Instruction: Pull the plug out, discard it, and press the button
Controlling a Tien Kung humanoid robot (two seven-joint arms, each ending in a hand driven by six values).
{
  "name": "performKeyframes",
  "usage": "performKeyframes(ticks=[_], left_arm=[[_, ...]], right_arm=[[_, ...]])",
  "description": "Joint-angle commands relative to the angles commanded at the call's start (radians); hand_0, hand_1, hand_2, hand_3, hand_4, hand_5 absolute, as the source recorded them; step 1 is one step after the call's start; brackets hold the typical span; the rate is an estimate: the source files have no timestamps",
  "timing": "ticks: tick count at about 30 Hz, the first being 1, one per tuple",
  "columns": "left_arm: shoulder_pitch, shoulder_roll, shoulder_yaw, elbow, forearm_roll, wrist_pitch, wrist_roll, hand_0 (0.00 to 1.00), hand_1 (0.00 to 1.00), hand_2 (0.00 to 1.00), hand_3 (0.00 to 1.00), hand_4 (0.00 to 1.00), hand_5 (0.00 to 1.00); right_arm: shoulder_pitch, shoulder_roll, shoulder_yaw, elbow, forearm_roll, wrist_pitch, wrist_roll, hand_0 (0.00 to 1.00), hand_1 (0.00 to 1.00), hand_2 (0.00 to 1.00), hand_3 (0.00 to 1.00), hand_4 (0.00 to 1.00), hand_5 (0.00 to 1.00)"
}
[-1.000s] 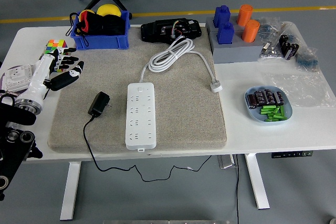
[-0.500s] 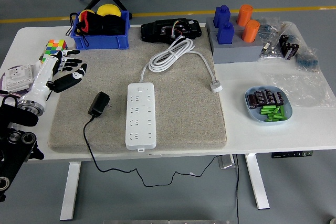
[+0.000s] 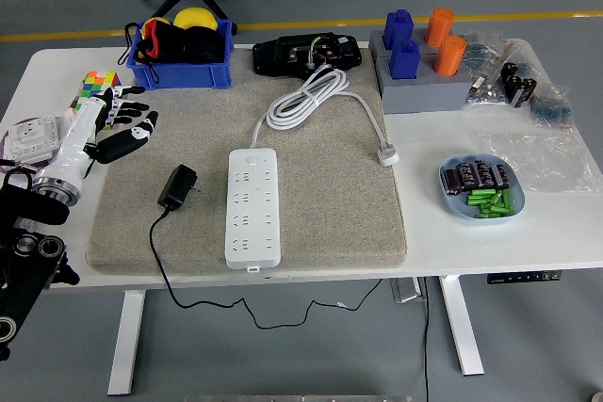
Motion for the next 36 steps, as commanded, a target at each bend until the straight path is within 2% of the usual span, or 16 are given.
performKeyframes(ticks=[12,16,23,36], left_arm=[[-0.002,0.001,-0.004,-0.009,-0.006,0.004,-0.012,0.665,0.671,0.657,0.779,0.635,0.308],[-0.024,0.008,0.001,-0.01,-0.008,0.007,-0.017,0.662,0.669,0.655,0.778,0.635,0.306],[-0.005,0.007,0.004,-0.017,-0.011,0.007,-0.018,0.66,0.666,0.653,0.778,0.635,0.305],[0.001,0.008,-0.004,-0.021,-0.011,0.005,-0.017,0.659,0.663,0.652,0.777,0.635,0.301]], right_arm=[[0.003,-0.004,0.005,0.001,-0.001,-0.001,0.001,0.753,0.686,0.669,0.671,0.768,0.672],[0.028,-0.003,-0.02,-0.004,0.011,0.002,-0.002,0.753,0.686,0.669,0.671,0.768,0.672],[0.001,-0.01,-0.025,-0.001,0.007,-0.001,0.0,0.754,0.686,0.669,0.671,0.768,0.672],[-0.001,-0.003,-0.012,-0.002,0.004,-0.002,0.0,0.753,0.686,0.669,0.671,0.768,0.672]])
